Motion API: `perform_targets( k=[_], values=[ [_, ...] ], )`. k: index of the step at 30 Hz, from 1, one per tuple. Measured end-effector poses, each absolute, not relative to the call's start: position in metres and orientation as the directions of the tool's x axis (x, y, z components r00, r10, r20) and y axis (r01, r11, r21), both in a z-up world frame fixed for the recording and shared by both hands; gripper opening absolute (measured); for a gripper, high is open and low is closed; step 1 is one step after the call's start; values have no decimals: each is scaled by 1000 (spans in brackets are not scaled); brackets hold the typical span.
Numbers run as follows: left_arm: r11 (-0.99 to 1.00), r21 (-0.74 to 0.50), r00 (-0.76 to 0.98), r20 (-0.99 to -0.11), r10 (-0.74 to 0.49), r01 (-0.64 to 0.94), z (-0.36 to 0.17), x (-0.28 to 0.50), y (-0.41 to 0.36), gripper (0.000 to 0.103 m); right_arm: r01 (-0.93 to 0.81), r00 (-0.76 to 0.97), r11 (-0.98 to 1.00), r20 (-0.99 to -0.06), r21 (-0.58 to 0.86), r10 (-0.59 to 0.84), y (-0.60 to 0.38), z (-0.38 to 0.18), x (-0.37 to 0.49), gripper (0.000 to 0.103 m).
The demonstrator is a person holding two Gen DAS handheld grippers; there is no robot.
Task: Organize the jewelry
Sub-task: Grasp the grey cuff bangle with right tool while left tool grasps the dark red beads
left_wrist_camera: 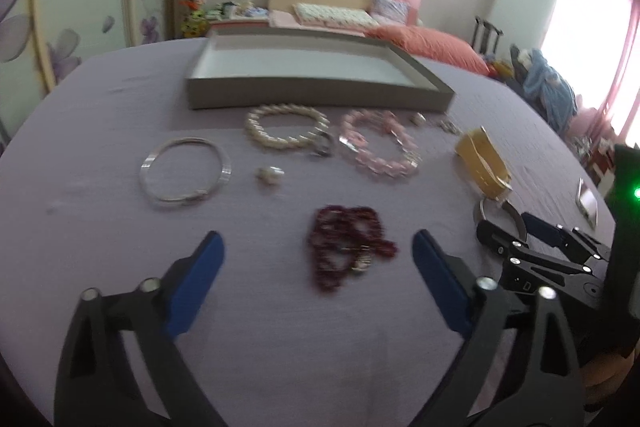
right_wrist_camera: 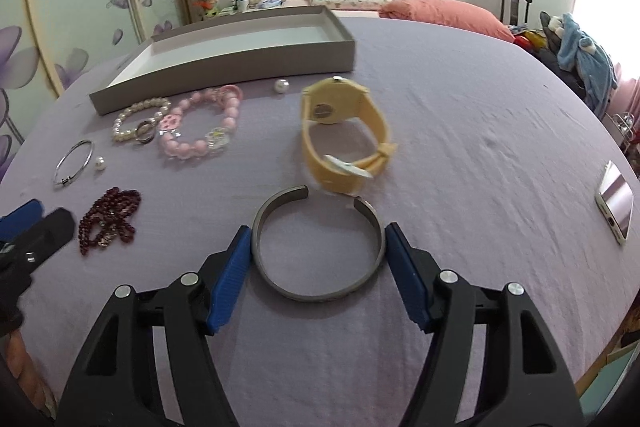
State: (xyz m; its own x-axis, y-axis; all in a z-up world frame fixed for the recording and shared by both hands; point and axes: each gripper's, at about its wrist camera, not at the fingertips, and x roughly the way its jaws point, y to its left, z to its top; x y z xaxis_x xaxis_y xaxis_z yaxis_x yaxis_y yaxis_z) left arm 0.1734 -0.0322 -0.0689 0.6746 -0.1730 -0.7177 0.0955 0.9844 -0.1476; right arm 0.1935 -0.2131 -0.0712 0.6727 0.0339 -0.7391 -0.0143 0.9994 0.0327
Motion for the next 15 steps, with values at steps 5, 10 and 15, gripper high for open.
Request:
perform_targets(
  k=[5,10,15],
  values=[
    [990,-115,629,-764,-143,85,-81,193,-55,72,-18,680,999,-732,34,37,-218,-72,191,67],
    [995,-68,629,-771,-96,68,-83,203,-64,58,-23,686,999,-726,34,40,-220,-73,192,67],
    [997,-34,633,-771,-75,76,-84,198,-68,53,-21,689,999,-724,34,39,-220,-75,193,67]
  ],
)
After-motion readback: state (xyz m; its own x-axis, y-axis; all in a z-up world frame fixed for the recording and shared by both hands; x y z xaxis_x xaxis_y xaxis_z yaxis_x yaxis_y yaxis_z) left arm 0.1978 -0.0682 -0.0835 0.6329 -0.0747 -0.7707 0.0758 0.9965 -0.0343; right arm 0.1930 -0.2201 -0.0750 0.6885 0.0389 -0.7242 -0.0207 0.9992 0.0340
